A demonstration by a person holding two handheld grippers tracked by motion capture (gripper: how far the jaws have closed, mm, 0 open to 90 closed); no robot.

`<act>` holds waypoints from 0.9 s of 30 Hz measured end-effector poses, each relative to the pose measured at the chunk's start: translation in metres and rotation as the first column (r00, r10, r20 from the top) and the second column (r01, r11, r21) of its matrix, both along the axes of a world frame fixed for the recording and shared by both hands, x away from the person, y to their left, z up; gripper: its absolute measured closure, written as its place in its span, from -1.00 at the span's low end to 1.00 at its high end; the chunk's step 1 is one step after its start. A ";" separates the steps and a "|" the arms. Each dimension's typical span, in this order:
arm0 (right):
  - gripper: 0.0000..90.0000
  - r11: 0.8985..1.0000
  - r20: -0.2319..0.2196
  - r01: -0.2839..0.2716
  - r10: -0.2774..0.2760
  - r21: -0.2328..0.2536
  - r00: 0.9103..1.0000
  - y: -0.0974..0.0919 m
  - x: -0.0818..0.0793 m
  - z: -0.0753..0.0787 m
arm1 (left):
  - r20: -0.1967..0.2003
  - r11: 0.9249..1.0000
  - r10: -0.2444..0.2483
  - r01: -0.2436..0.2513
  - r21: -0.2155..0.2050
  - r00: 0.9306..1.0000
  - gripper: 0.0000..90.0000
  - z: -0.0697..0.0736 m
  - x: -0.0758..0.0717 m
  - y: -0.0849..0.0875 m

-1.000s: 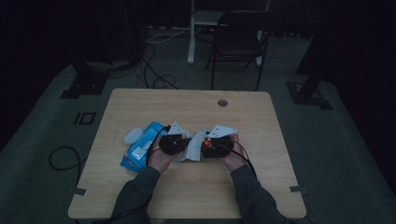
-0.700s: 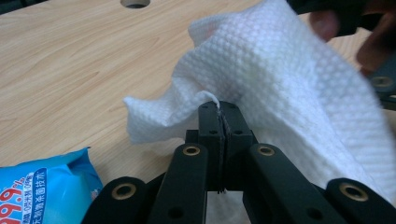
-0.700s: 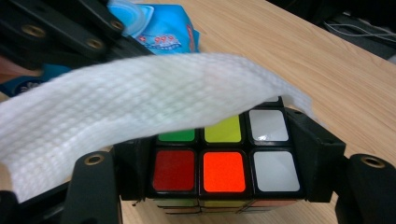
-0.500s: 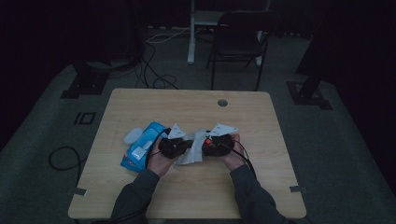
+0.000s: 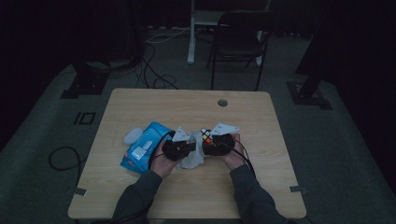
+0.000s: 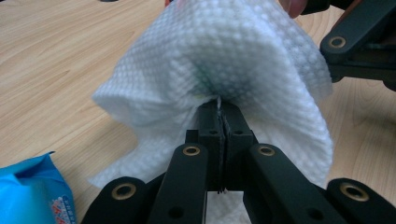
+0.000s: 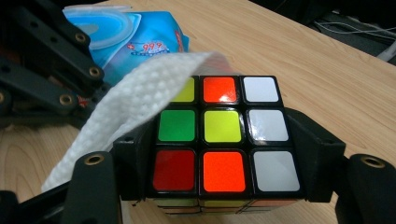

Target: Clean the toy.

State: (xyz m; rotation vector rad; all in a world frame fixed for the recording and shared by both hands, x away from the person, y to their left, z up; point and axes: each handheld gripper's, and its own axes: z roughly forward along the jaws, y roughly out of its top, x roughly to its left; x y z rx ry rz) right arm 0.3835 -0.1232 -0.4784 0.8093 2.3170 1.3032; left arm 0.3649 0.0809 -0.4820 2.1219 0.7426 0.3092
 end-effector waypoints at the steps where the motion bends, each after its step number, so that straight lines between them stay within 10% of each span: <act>1: -0.25 1.000 0.000 0.003 -0.003 0.003 1.000 0.000 0.000 0.000 | 0.001 1.000 0.001 -0.001 0.002 1.000 0.99 0.000 0.000 0.000; 27: -0.25 0.997 -0.034 0.069 -0.068 0.030 0.997 0.003 0.005 -0.002 | 0.002 0.997 -0.061 0.061 -0.046 0.998 0.99 -0.003 -0.008 -0.018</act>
